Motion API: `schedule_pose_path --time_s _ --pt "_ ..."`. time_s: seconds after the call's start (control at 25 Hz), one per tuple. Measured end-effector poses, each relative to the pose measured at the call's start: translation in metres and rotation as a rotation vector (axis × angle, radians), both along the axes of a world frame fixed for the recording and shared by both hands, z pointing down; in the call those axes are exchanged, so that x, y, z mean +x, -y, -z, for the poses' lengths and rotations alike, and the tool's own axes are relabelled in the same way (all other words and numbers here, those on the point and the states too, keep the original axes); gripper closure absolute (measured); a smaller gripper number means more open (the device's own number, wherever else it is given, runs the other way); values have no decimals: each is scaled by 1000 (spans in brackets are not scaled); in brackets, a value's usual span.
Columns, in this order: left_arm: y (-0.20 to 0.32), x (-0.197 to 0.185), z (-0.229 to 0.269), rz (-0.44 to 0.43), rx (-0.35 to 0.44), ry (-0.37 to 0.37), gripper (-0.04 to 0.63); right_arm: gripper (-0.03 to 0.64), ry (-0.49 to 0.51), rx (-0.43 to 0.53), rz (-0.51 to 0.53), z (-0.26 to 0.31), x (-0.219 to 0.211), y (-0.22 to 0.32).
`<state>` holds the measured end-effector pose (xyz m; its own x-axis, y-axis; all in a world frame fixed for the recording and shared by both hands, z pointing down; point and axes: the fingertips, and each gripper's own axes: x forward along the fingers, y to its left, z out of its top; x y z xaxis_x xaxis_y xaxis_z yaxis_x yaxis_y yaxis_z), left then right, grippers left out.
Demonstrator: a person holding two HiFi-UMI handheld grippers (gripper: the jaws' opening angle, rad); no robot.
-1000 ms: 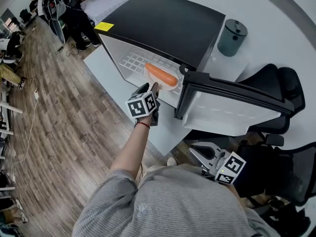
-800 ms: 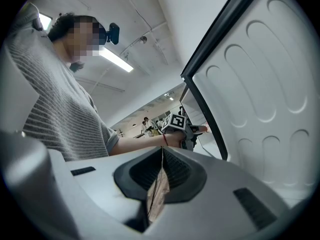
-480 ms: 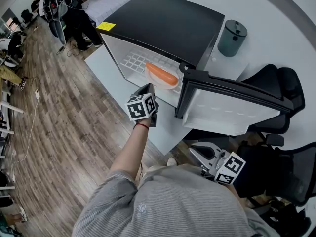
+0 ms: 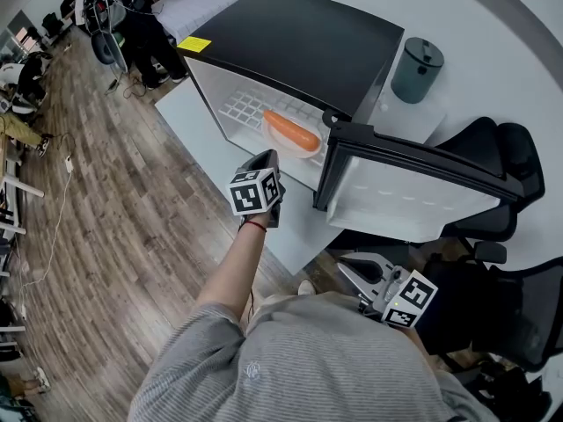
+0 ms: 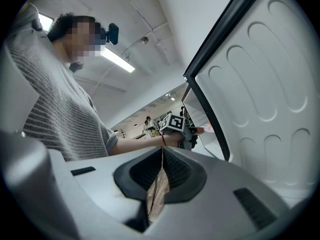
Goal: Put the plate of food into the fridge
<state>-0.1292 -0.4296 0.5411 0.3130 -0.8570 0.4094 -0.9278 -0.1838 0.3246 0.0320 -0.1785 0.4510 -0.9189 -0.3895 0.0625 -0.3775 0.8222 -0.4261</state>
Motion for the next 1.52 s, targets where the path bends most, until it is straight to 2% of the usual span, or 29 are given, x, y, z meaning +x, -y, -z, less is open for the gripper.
schedule_pose_path --time_s 0.32,0.88,1.2,1.52 --pt "-26 12 1 -56 15 20 584 603 9 1 17 0 -3 -3" --pt "-107 36 -3 -202 41 55 584 603 15 6 40 1 -18 -15" --pt "-172 43 3 -287 80 3 584 603 1 14 78 -2 -36 -32" --pt "-225 38 16 -343 147 10 586 603 -13 21 126 -6 -61 -55"
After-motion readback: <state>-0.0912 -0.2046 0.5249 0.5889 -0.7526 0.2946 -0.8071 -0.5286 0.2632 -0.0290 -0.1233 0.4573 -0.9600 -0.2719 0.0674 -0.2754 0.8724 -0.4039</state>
